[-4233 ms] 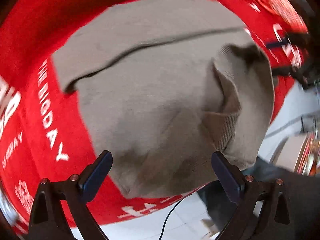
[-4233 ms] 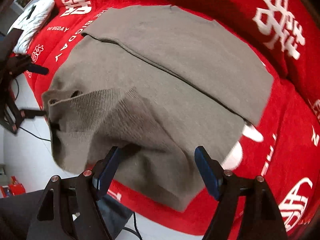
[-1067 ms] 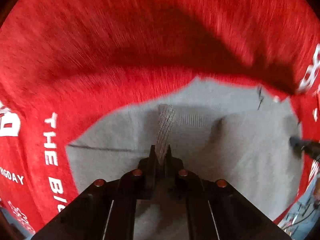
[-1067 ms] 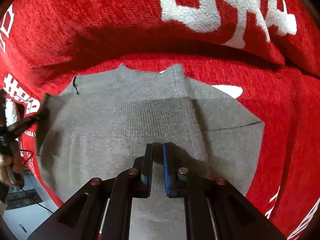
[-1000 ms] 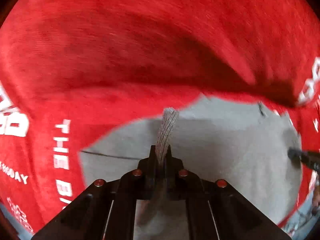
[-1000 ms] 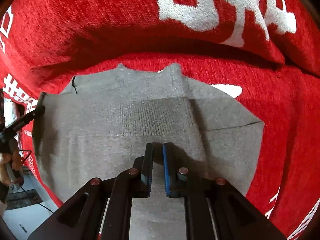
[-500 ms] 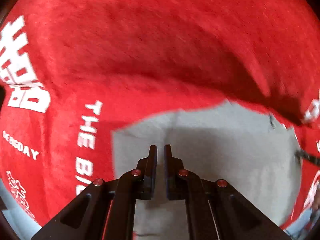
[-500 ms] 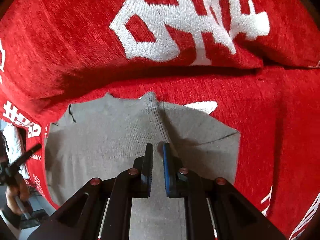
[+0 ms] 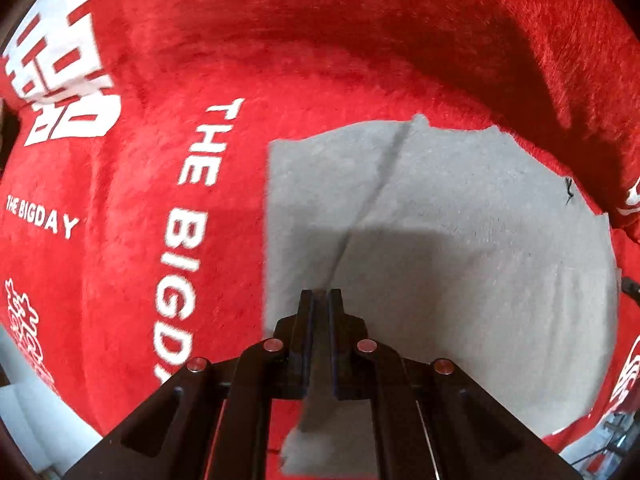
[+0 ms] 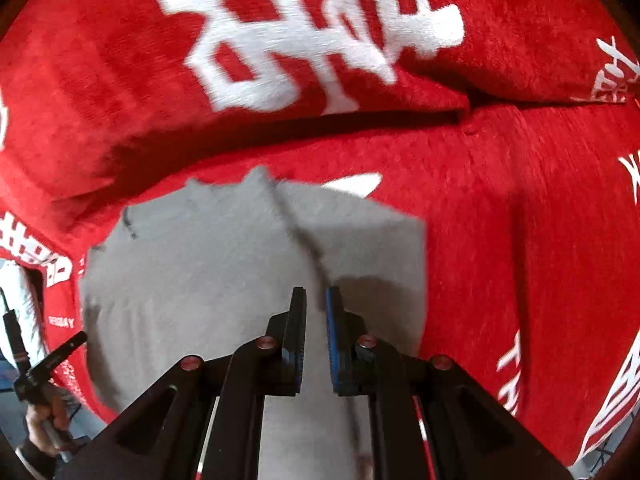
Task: Fold small clothes
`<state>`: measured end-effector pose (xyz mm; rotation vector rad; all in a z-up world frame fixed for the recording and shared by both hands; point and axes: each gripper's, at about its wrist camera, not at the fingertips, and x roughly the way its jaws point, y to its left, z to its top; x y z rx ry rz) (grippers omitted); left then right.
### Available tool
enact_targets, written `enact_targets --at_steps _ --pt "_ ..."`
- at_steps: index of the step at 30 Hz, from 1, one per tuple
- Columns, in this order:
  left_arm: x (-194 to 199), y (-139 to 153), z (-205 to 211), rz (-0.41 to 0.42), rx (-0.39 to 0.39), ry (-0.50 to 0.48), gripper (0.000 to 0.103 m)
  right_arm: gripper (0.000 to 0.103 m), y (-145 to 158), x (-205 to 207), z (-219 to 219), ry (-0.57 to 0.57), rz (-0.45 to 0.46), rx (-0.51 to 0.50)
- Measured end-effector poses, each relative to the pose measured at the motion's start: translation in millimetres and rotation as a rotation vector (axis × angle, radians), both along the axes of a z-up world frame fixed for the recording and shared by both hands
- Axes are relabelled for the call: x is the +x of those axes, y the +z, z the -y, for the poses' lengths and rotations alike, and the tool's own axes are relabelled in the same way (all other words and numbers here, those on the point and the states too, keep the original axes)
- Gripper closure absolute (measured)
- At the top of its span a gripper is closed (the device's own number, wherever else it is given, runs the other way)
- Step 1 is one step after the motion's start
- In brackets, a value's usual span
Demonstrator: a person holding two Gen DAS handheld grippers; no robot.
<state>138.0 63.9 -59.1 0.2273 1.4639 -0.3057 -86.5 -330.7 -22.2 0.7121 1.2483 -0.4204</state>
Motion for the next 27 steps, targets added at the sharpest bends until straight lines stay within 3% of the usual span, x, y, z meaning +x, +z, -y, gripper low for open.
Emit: enact_targets --at_steps 3,5,7,11,17,18,19,20,21,27 --pt "-8 4 -22 -0.017 -0.021 0.024 0.095 0.089 10 -4 -23 -0.002 0.035 0.050" --pt "-18 6 -31 -0.041 -0.039 0.021 0.096 0.078 12 -6 -47 -0.005 0.054 0.099" --pt "-42 18 -30 -0.051 -0.047 -0.011 0.095 0.049 12 -7 -70 -0.006 0.071 0.140" --pt "-53 20 -32 -0.065 -0.035 -0.073 0.095 0.048 0 -9 -134 0.005 0.085 0.229" --pt "-66 17 -52 -0.108 -0.049 -0.079 0.095 0.048 -33 -12 -218 -0.020 0.060 0.421" --pt "-68 15 -56 -0.119 -0.052 -0.075 0.091 0.048 -38 -14 -227 -0.030 0.052 0.443" --pt "-69 14 -61 -0.129 -0.055 -0.074 0.047 0.048 -45 -15 -236 -0.045 0.042 0.461" --pt "-70 13 -64 -0.132 -0.050 -0.073 0.014 0.048 -49 -15 -243 -0.061 0.039 0.480" --pt "-71 14 -68 -0.109 -0.031 -0.066 0.003 0.048 -53 -14 -246 -0.076 0.040 0.498" --pt "-70 24 -74 -0.043 -0.039 -0.105 0.002 0.044 -68 -17 -260 -0.169 0.071 0.562"
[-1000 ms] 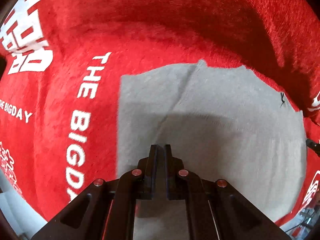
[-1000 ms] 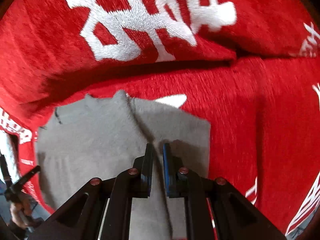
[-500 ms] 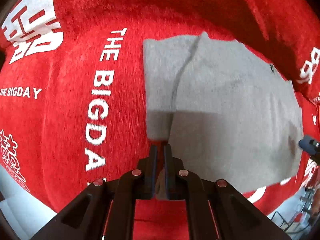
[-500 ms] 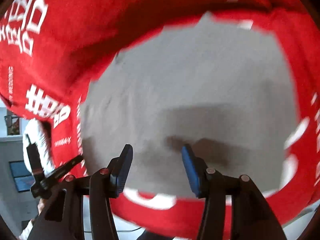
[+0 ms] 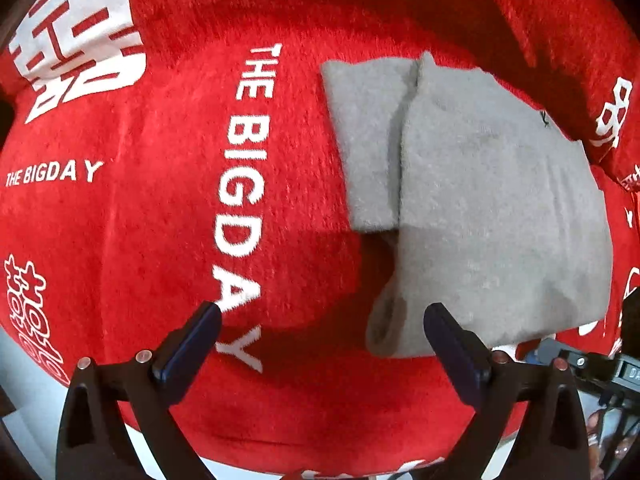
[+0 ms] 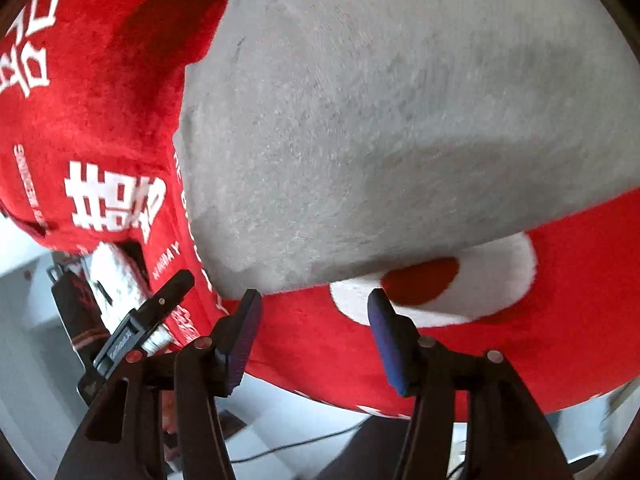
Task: Fold small clothes
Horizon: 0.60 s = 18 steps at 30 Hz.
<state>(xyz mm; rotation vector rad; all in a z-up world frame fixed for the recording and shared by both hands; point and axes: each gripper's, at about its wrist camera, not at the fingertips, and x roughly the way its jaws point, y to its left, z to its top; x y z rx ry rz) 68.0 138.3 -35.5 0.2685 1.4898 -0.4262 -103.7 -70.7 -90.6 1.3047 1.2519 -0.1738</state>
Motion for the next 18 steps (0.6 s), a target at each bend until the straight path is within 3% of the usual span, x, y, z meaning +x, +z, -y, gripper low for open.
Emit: enact_targets --at_steps 3,5,7,8,10,11,12,13,18 --pt "11 -1 -6 -0.048 -0.085 0.033 0.002 0.044 -3 -11 6 -0.088 0.026 0.039" --pt "15 -5 -3 -0.108 -0.165 0.033 0.010 0.044 -9 -14 6 -0.165 0.042 0.055" --pt "12 -15 5 -0.158 -0.187 -0.012 0.043 0.044 -15 -16 6 -0.231 0.043 0.082" --pt "9 -21 10 -0.182 -0.190 -0.036 0.050 0.044 -18 -18 5 -0.264 0.042 0.098" --pt "0 -33 20 -0.226 -0.199 -0.072 0.079 0.045 -23 -21 5 -0.336 0.048 0.131" --pt "-2 -37 24 -0.235 -0.202 -0.082 0.083 0.056 -24 -21 5 -0.351 0.047 0.139" --pt "-4 -37 27 -0.223 -0.205 -0.087 0.088 0.096 -25 -18 6 -0.353 0.027 0.138" --pt "-4 -34 28 -0.216 -0.224 -0.090 0.095 0.095 -25 -15 7 -0.341 0.007 0.127" --pt "-2 -18 18 -0.180 -0.264 -0.118 0.095 0.096 5 -4 8 -0.185 0.035 0.014"
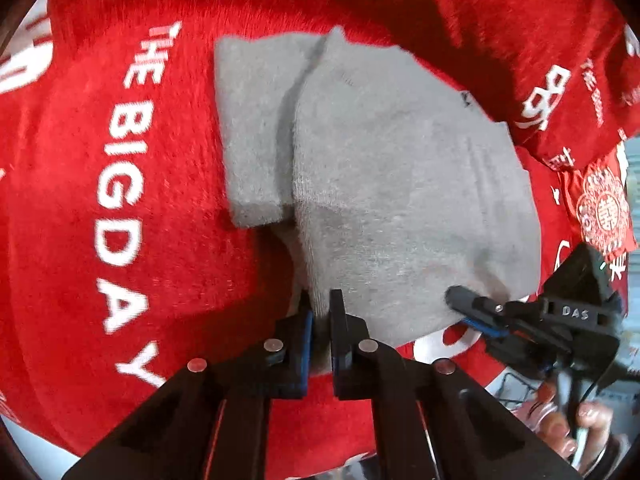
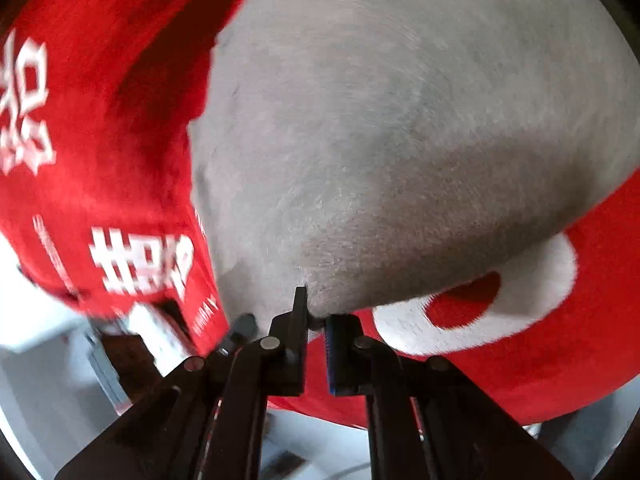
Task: Fold small clothes
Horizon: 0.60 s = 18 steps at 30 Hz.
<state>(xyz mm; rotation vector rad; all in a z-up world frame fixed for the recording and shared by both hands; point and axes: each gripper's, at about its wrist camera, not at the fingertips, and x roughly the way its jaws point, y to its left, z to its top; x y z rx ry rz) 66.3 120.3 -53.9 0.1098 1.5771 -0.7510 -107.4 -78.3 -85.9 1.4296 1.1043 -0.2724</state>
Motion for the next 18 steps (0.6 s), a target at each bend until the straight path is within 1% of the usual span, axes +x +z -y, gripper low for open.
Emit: enact_targets --at_steps 2,5,7,9,11,12,14,15,17,18 --pt "-4 2 -3 0.027 0.022 -0.033 0.095 0.096 -3 -3 -3 0.030 -0.026 -0.014" --pt "-11 -18 -7 0.017 0.087 -0.065 0.095 0.096 -21 -7 -7 0.042 -0.081 -0.013" --pt "-13 -24 -13 0.001 0.071 -0.036 0.095 0.096 -28 -9 -7 0.041 -0.097 -0.005" --pt "-15 -21 -16 0.001 0.072 -0.027 0.095 0.096 -26 -8 -8 0.063 -0.100 -0.003" --pt "-19 -11 -19 0.022 0.086 -0.037 0.095 0.096 -18 -6 -10 0.132 -0.121 -0.014" --pt "-19 -5 -21 0.037 0.092 -0.044 0.095 0.096 -11 -6 -12 0.175 -0.122 -0.026" --pt "-17 8 -26 0.074 0.089 -0.044 0.095 0.096 5 -6 -11 0.217 -0.103 -0.074" --pt "-13 17 -29 0.095 0.079 -0.038 0.095 0.096 17 -6 -7 0.231 -0.093 -0.119" --pt "-2 32 -30 0.128 0.055 -0.021 0.095 0.096 37 -3 5 0.224 -0.072 -0.197" --pt "5 39 -29 0.146 0.044 -0.010 0.095 0.096 42 -1 9 0.217 -0.068 -0.216"
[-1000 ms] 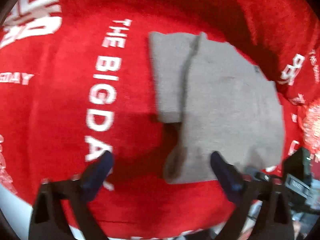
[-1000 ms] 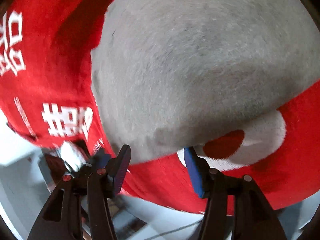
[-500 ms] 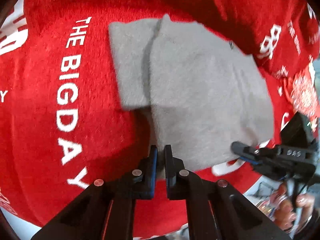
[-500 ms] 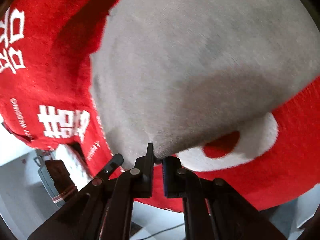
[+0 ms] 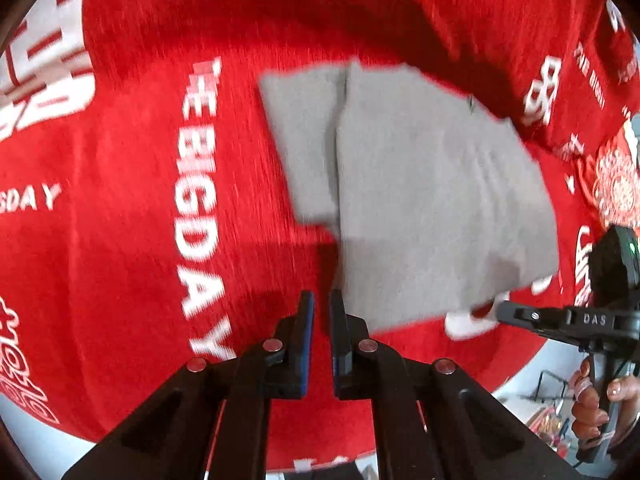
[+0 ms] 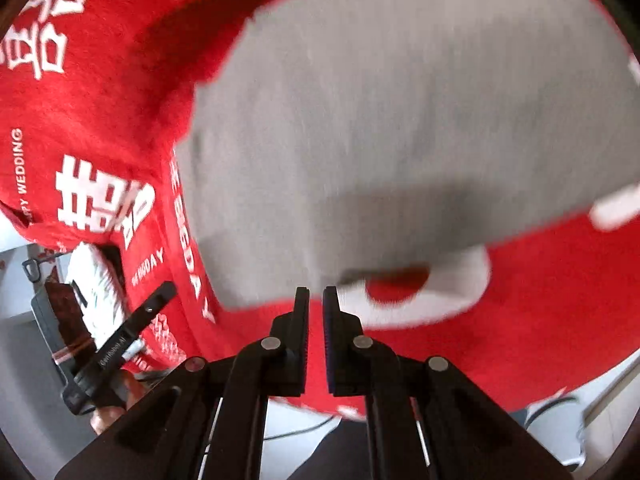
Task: Fold small clothes
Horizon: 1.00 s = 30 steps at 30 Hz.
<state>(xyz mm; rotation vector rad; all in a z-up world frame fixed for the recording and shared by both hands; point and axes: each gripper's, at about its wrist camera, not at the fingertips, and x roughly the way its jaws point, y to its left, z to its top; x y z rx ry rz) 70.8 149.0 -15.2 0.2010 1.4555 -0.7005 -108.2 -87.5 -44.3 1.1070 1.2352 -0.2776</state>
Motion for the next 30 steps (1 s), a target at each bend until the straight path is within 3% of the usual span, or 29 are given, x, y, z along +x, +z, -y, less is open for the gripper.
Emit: enact_targets --at_steps 4,8,12,14,16,19,23,30 --pt "26 6 29 0.055 -0.037 0.025 0.095 0.096 6 17 26 -0.026 0.012 -0.064" --pt "39 -6 70 0.072 -0.066 0.002 0.095 0.096 -3 32 36 -0.031 0.006 -0.092" --pt "51 -38 102 0.068 0.006 -0.003 0.095 0.096 -24 30 42 -0.051 -0.051 -0.083" --pt "57 -55 102 0.044 0.052 0.010 0.095 0.096 -33 24 44 -0.063 -0.074 -0.071" --pt "61 -58 96 0.026 0.035 0.020 0.095 0.096 -36 15 47 -0.076 -0.060 -0.052" --pt "63 -54 87 0.061 0.096 0.018 0.094 0.096 -34 11 49 -0.070 -0.069 -0.052" --pt "65 -46 71 0.010 0.067 0.057 0.094 0.096 -22 10 47 -0.036 -0.082 -0.074" --pt "54 -29 60 0.044 0.049 0.104 0.094 0.096 -6 17 39 0.002 -0.065 -0.073"
